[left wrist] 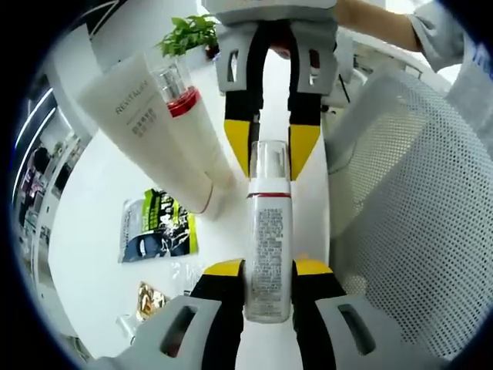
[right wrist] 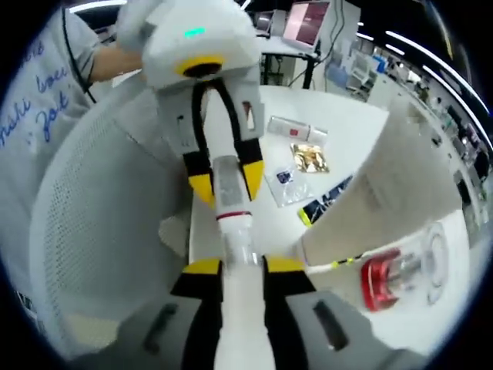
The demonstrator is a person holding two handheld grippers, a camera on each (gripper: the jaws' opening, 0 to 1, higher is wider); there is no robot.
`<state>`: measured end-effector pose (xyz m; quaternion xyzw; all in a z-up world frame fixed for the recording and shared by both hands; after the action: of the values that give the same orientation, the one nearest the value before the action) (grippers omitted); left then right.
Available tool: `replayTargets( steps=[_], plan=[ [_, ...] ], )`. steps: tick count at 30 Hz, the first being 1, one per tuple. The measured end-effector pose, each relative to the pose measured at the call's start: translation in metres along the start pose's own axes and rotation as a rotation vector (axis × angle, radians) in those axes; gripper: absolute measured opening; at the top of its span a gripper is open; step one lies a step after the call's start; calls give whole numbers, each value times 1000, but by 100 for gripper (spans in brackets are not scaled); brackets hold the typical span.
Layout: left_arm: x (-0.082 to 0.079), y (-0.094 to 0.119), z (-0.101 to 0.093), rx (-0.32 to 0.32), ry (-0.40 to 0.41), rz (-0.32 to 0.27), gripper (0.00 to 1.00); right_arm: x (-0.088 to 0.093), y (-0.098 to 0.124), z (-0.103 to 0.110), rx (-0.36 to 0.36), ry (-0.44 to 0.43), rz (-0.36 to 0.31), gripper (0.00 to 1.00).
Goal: Arrange the skincare products in the storage area until every visible bottle or jar stands upright without overlapping.
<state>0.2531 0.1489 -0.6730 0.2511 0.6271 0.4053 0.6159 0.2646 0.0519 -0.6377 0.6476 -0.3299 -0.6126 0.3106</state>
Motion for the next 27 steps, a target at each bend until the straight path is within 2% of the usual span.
replayTargets(
  steps=[8, 13, 27],
  plan=[
    [3, -2, 3, -7, -10, 11, 19, -22, 7, 0, 3, 33, -32, 19],
    [0, -4, 7, -11, 9, -24, 19, -34, 12, -2, 7, 34, -73, 19],
    [-14, -16, 9, 22, 53, -120, 19, -45, 19, -7, 7, -28, -174, 19]
  ],
)
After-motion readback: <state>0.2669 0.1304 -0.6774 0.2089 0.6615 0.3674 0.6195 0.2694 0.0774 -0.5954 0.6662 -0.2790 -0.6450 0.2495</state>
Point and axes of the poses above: the point that each gripper's makers call its tool centre point, and the gripper's own axes: y roughly backward along the fingers, z roughly to its left, x roughly out of its underside, the point moved 5 cm from there along y, roughly backward along the fingers, and after that the axes turned 1 degree about -z, right-handed, at the moved point
